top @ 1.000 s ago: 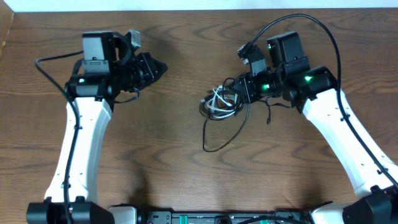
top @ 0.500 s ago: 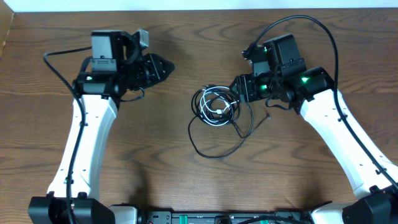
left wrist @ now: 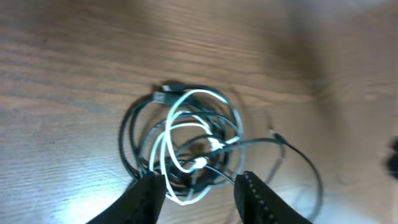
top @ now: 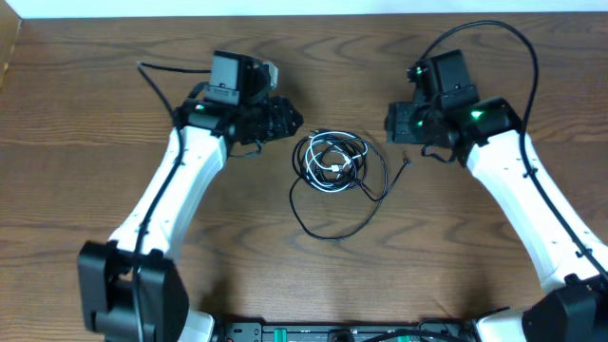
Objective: Untangle cables
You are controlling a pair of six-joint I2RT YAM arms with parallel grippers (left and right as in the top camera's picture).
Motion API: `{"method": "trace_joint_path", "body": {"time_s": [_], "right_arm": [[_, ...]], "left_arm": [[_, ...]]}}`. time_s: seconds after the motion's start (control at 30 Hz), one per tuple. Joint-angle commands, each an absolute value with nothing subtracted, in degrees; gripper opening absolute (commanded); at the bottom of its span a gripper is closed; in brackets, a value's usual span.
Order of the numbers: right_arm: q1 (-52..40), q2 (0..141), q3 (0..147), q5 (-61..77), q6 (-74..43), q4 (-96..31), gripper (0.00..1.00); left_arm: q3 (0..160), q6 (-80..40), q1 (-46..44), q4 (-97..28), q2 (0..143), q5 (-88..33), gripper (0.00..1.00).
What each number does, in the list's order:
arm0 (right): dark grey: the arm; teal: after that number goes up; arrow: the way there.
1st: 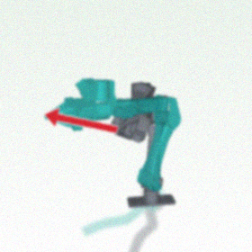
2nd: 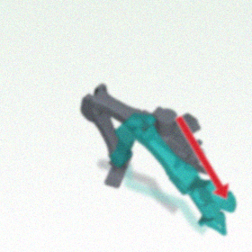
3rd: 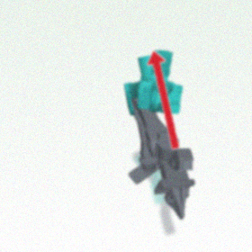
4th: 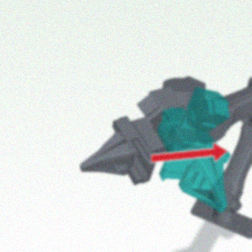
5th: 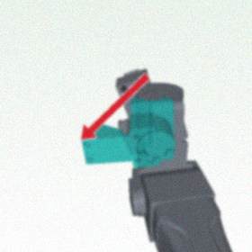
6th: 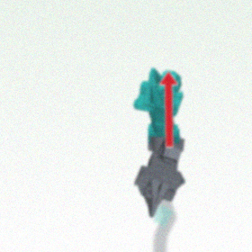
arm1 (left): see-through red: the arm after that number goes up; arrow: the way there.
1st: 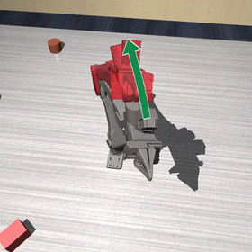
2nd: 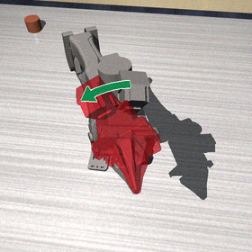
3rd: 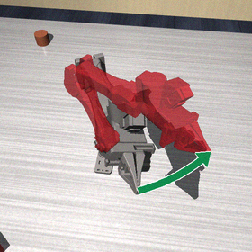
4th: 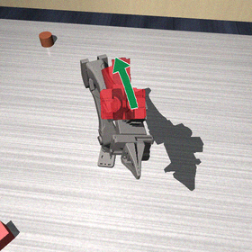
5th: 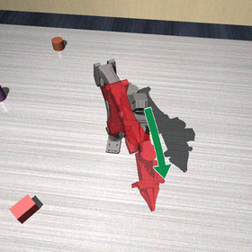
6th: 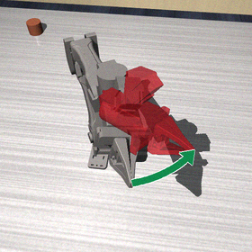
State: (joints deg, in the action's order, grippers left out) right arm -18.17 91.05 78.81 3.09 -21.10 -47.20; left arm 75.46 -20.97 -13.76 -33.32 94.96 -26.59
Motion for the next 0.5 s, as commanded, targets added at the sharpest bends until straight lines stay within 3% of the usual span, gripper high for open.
{"method": "trace_joint_path", "body": {"time_s": [0.0,0.47], "right_arm": [[-16.27,91.64,79.81,1.65,-21.26,-47.18,0.64],[-15.75,91.9,79.81,1.63,-20.49,-47.16,0.66]], "left_arm": [[75.99,-21.19,-13.85,-31.94,97.91,-21.63,0.45],[75.99,-21.26,-13.85,-29.26,105.06,-21.34,0.47]]}}
